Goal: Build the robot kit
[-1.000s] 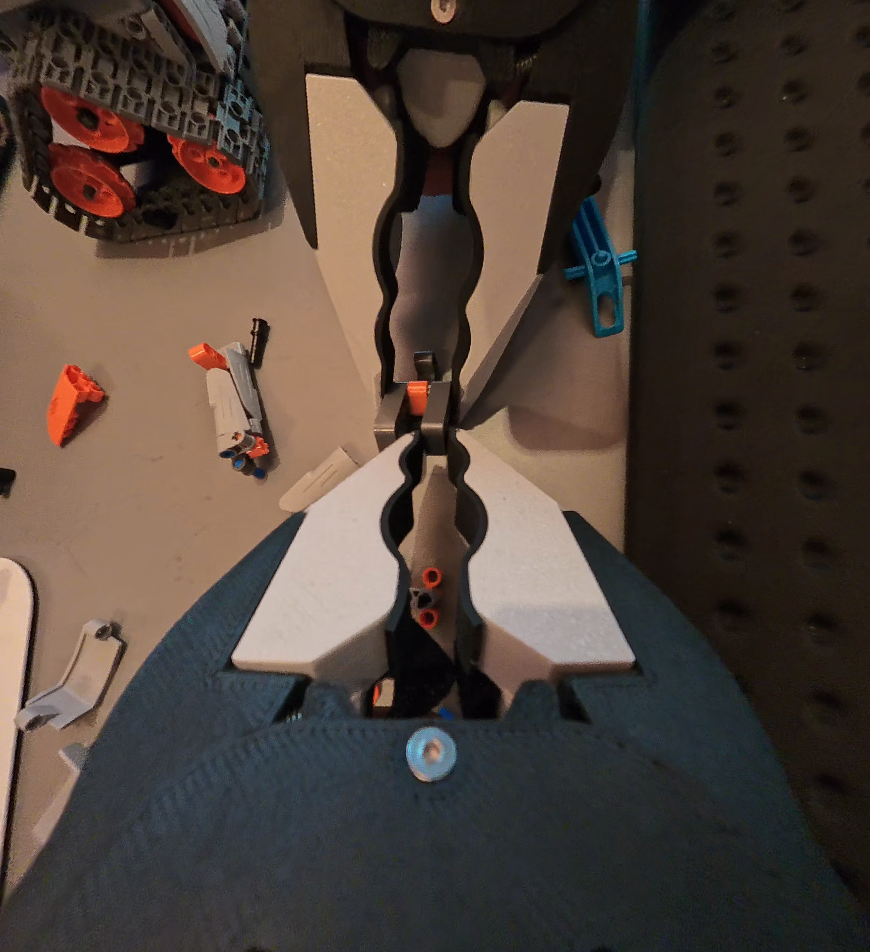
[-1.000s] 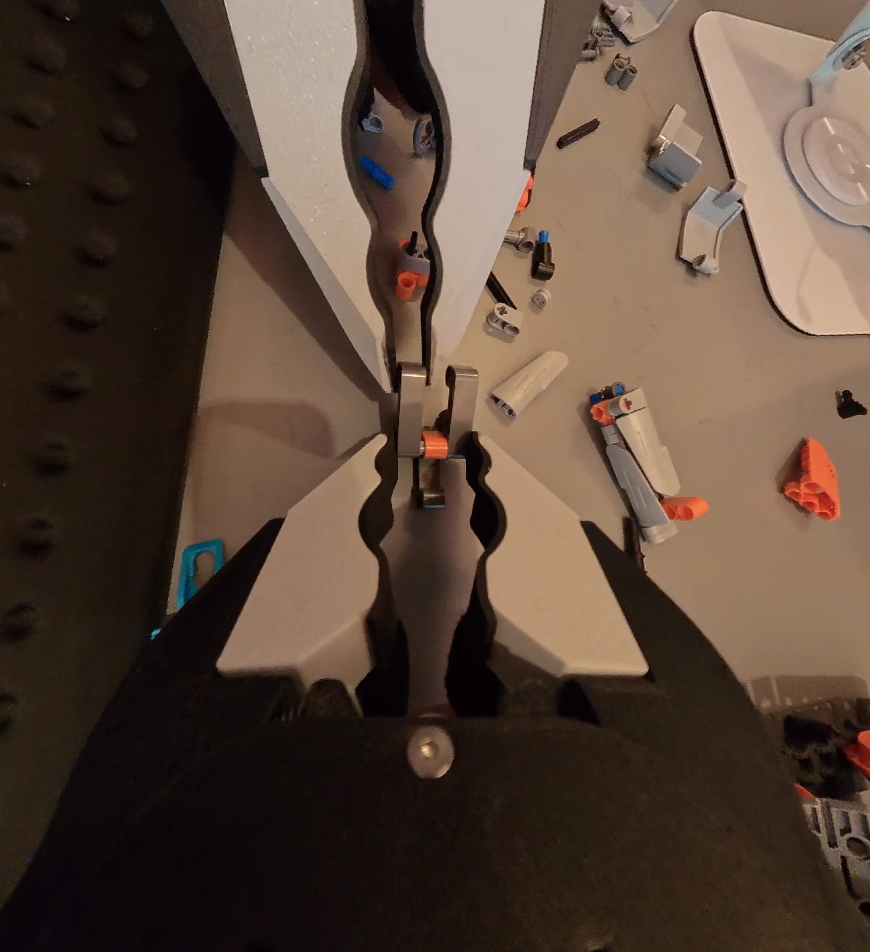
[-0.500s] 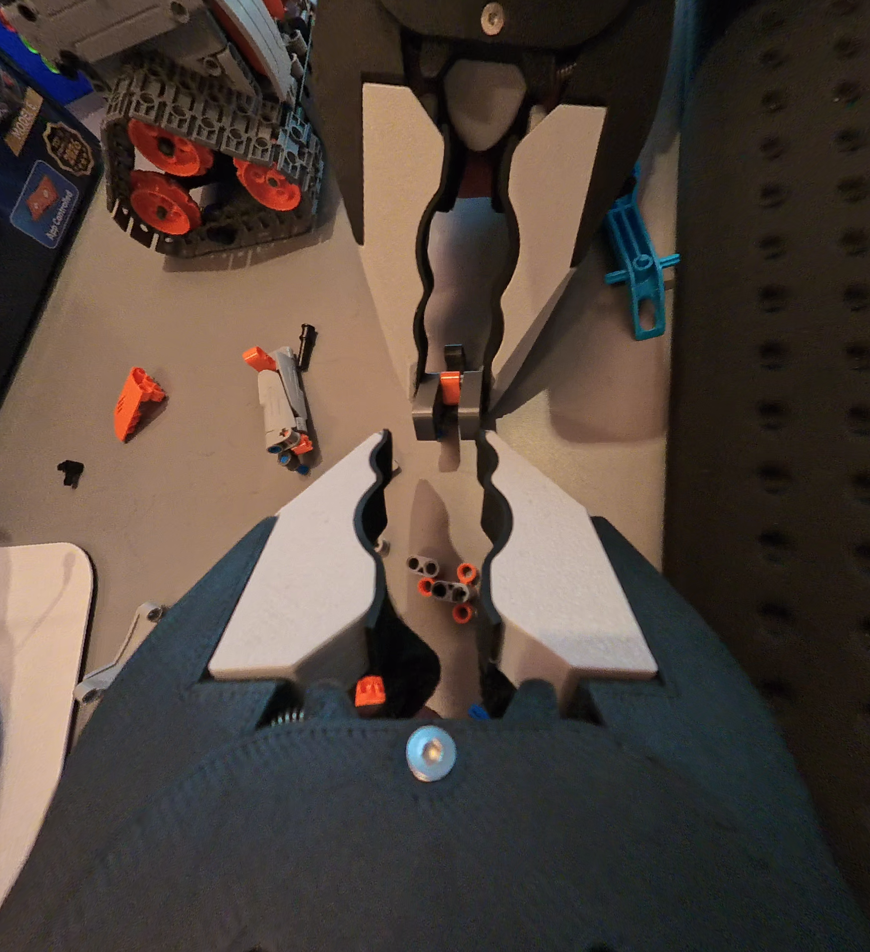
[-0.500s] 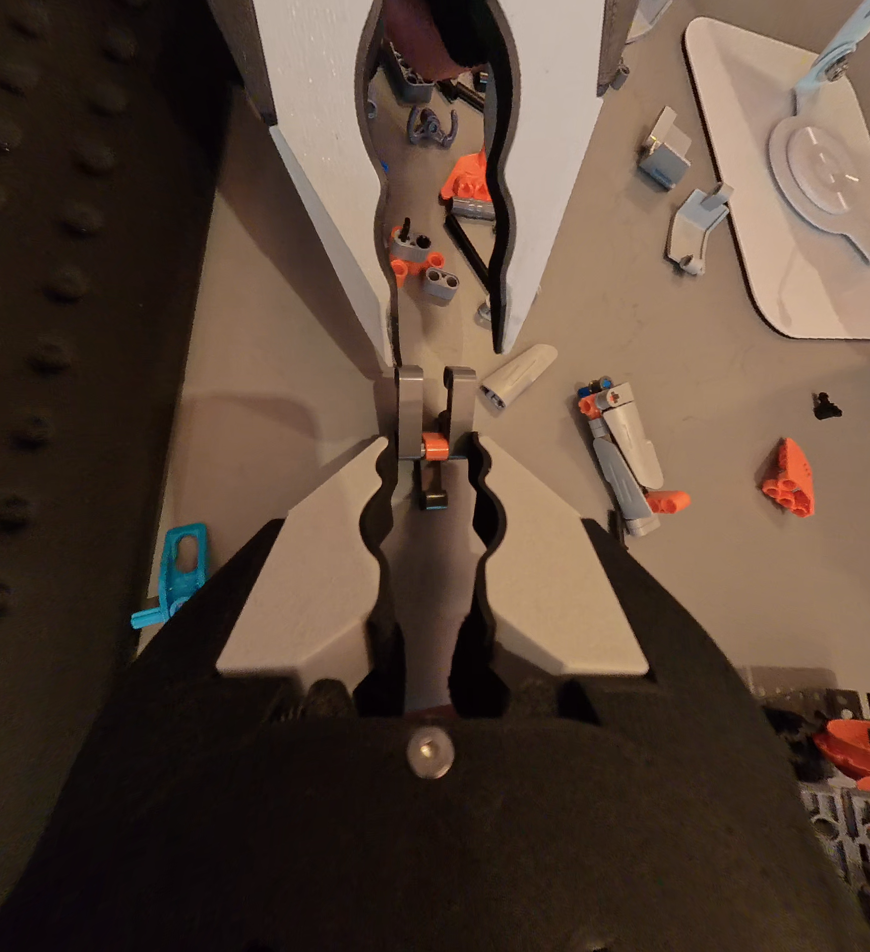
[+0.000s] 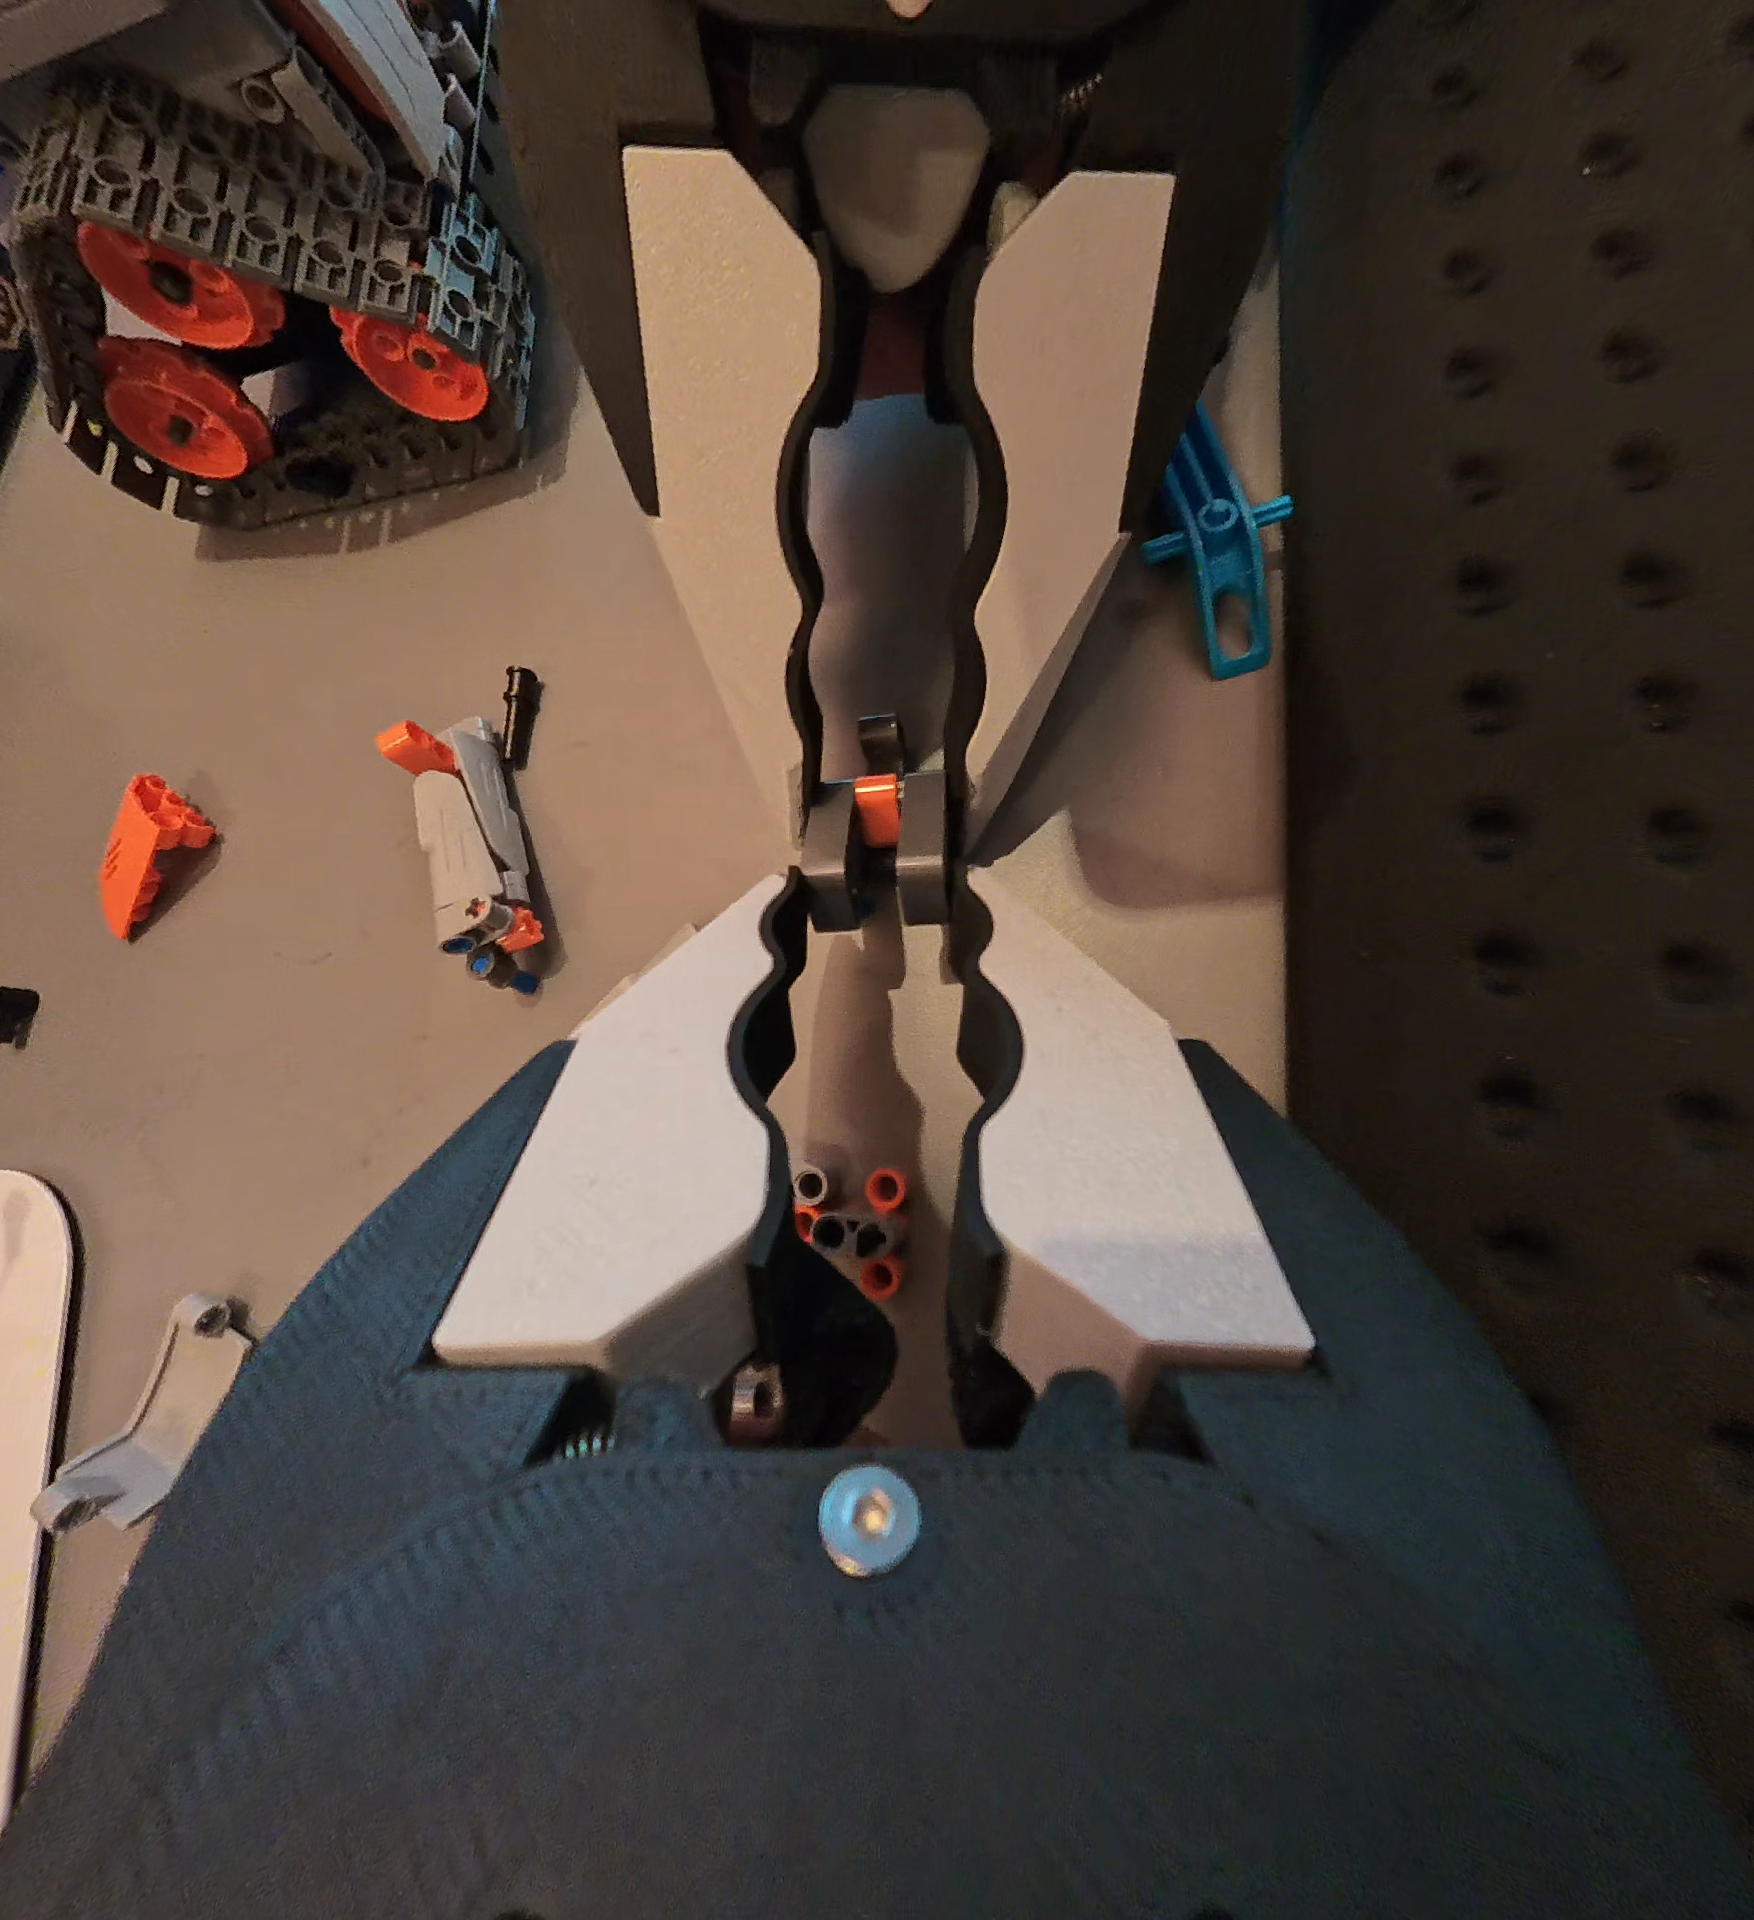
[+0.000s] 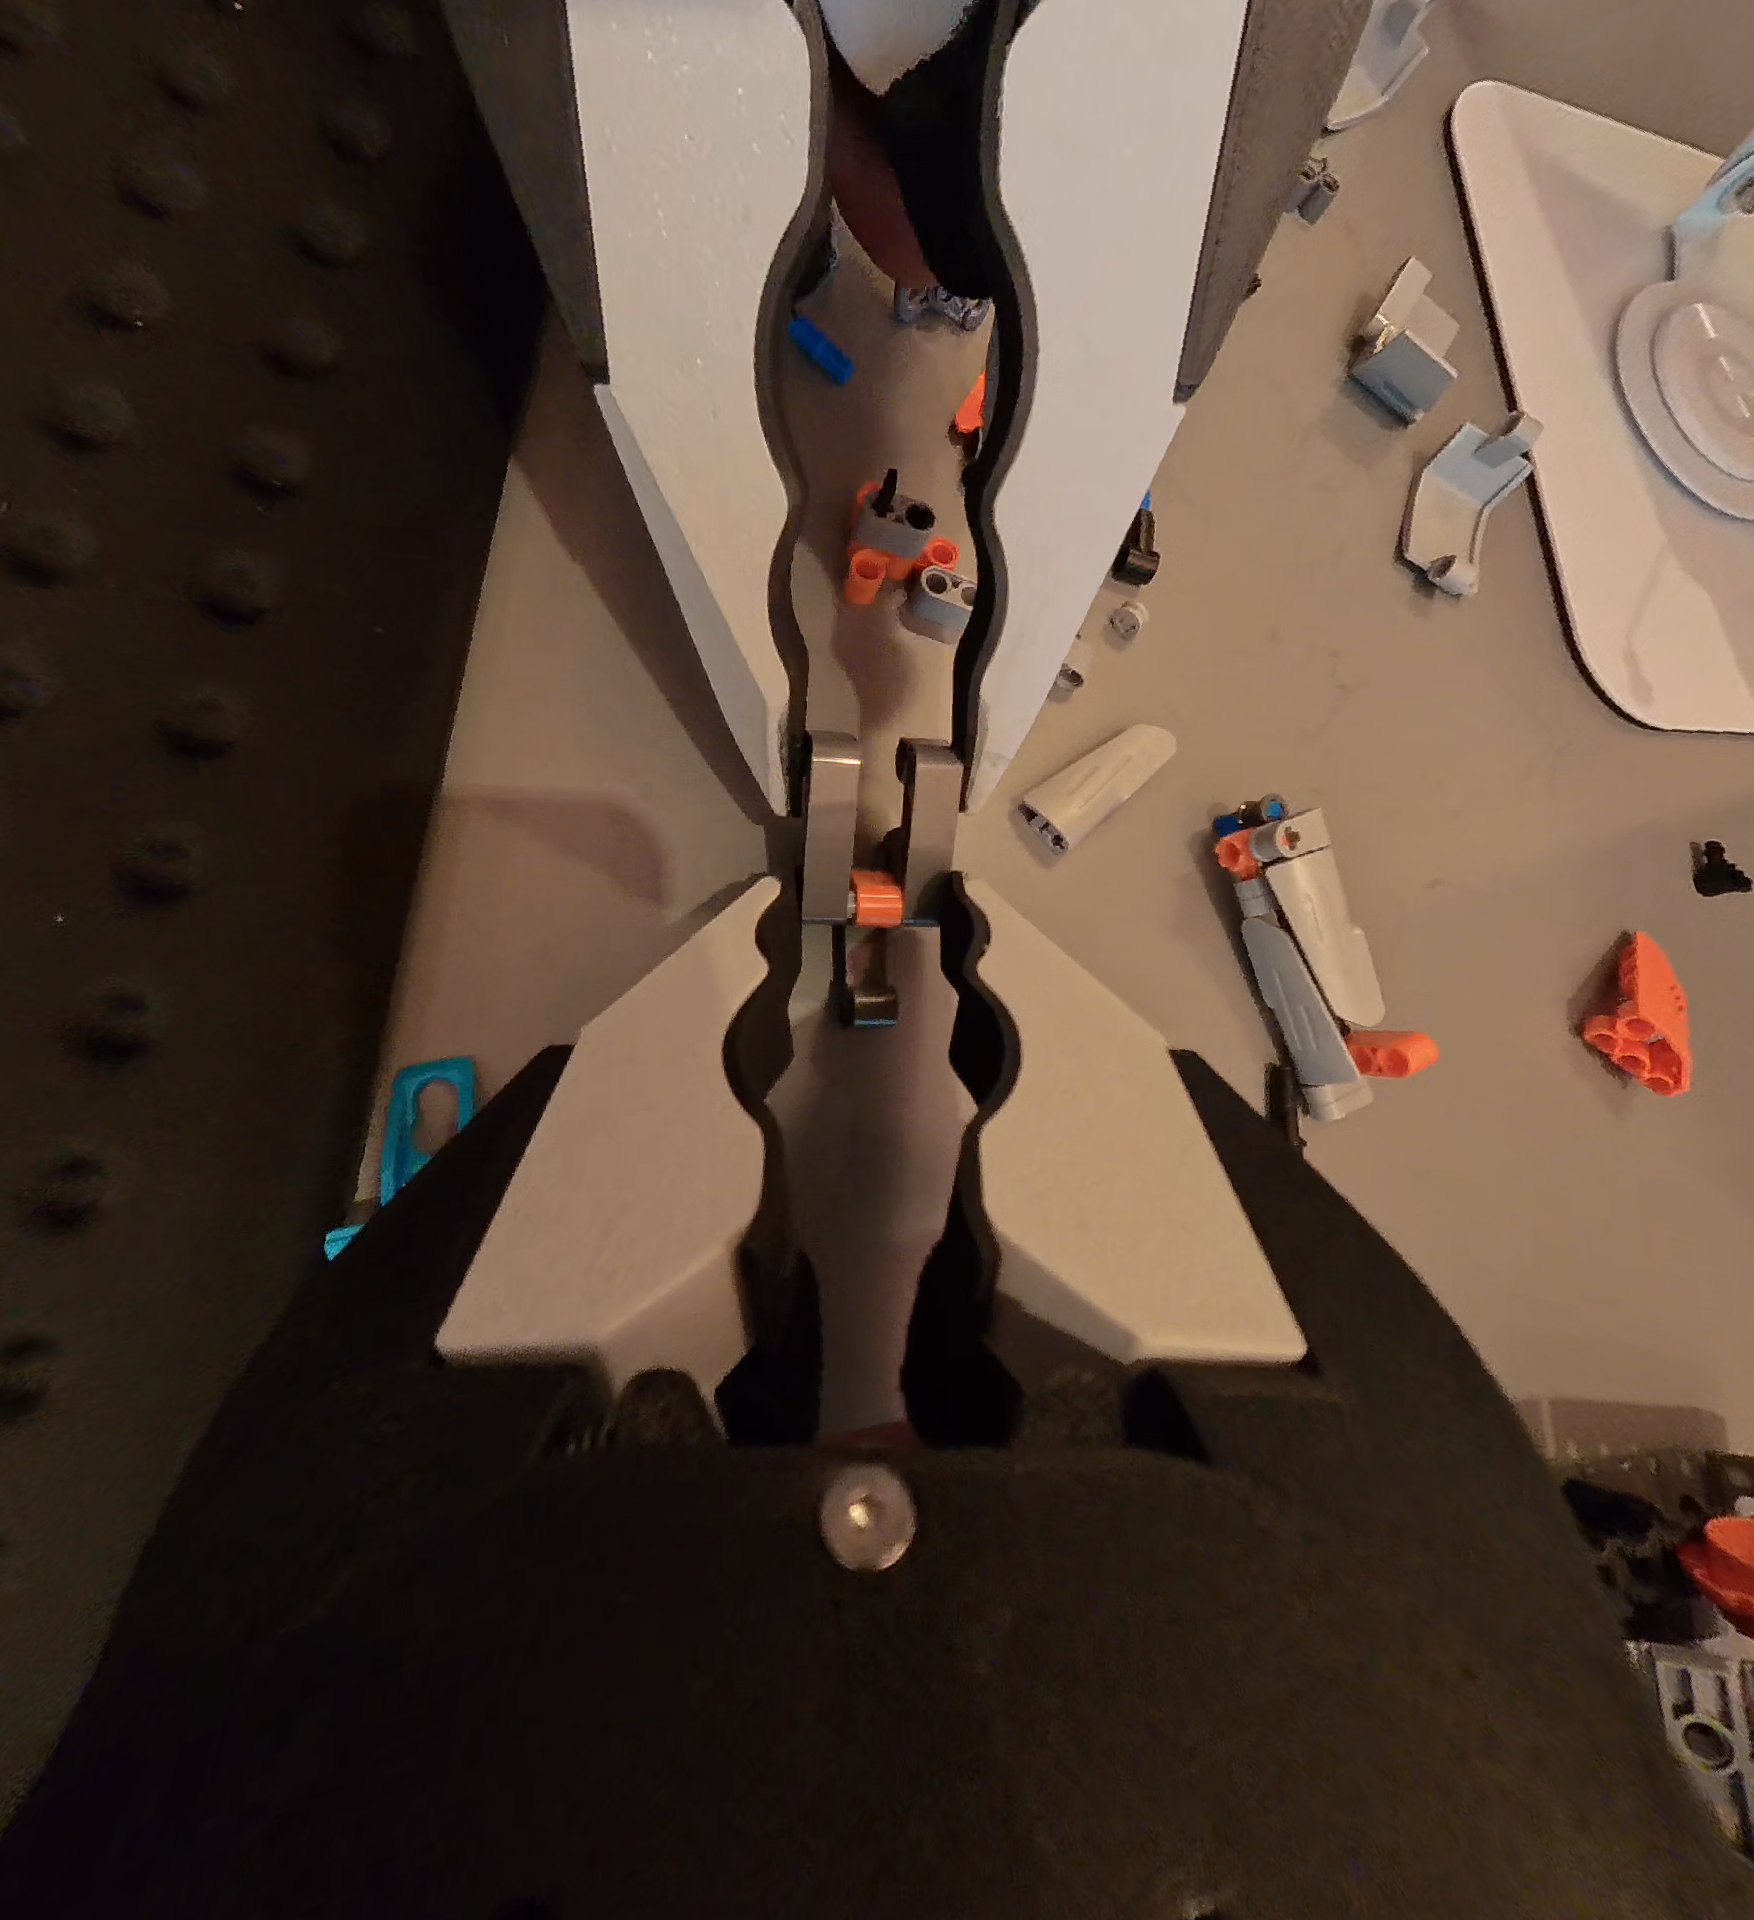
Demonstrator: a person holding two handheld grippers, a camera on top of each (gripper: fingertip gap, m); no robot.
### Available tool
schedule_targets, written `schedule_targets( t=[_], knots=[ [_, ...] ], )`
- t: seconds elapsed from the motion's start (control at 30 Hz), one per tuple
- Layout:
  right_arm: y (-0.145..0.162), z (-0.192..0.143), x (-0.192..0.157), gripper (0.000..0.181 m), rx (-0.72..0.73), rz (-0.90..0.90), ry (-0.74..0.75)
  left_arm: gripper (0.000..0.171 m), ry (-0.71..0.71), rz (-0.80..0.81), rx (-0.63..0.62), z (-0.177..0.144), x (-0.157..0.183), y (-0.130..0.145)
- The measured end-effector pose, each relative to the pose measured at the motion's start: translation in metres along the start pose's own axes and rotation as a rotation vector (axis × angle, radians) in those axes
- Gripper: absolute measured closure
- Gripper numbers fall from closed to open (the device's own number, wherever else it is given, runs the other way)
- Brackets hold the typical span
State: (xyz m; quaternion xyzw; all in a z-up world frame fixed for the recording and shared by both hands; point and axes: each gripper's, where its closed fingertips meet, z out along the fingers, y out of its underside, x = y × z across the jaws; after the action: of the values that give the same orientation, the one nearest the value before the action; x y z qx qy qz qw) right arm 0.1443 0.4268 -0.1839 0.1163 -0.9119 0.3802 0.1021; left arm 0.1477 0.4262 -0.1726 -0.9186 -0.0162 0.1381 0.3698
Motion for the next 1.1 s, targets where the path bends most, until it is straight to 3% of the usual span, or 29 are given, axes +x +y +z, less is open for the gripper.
schedule_targets(
  t=[0.33,0.43,0.57,1.1],
  knots=[
    [-0.0024,-0.0032,0.0065,0.156,0.018,0.039,0.018,0.147,-0.014,-0.016,0.019,-0.0032,-0.0062,-0.0047],
    [-0.0013,-0.0081,0.0083,0.147,0.019,0.048,0.023,0.147,-0.012,-0.019,0.016,-0.0032,-0.0045,-0.004],
    [-0.0005,-0.0082,0.0069,0.155,0.024,0.043,0.018,0.147,-0.015,-0.022,0.013,-0.003,-0.0059,-0.0026],
    [0.004,-0.0026,0.0022,0.159,-0.024,0.017,0.003,0.15,0.014,-0.004,0.015,0.0003,0.0006,-0.0039]
  ],
)
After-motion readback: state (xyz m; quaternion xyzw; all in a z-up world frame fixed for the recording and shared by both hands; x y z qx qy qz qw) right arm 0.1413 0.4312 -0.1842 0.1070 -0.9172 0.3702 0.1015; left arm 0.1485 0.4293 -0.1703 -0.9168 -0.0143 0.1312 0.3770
